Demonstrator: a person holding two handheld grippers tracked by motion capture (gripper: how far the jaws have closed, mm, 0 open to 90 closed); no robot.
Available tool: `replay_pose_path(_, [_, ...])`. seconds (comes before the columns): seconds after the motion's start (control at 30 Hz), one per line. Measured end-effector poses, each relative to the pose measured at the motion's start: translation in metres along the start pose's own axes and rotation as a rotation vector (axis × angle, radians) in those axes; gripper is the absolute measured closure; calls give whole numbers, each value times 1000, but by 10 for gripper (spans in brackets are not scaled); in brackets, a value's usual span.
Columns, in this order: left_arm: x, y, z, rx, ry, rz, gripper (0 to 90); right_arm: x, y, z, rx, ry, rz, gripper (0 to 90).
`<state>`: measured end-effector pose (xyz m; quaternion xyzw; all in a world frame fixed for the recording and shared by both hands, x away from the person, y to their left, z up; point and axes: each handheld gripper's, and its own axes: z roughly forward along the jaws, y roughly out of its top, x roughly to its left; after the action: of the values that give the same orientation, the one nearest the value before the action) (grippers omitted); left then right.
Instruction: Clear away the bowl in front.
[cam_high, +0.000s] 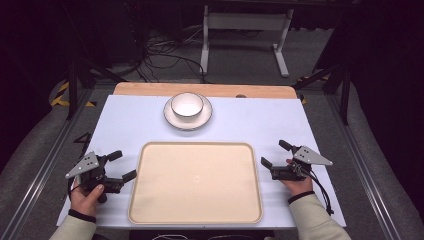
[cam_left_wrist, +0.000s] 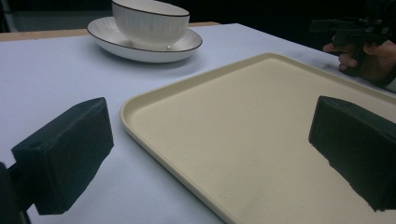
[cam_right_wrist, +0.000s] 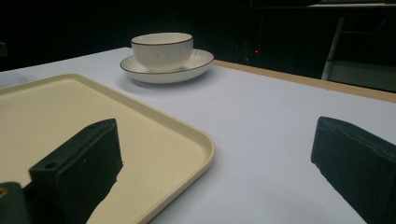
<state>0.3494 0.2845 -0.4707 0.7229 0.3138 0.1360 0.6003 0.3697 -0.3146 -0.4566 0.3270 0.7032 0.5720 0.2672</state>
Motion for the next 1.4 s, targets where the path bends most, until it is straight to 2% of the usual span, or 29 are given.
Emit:
replay_pose_path(0.13, [0, 0, 0, 4, 1, -8, 4, 0, 0, 0, -1, 0, 1, 20])
replay_pose_path(0.23, [0, 1, 1, 10, 1, 8, 4, 0, 0, 0, -2, 0, 1, 20])
replay_pose_path(1.17, [-1, 1, 1, 12, 11, 7, 5, 0, 0, 0, 0, 1, 0, 20])
replay_pose_path(1.4, [-3, 4, 2, 27, 13, 26, 5, 0, 0, 0, -1, 1, 2, 20])
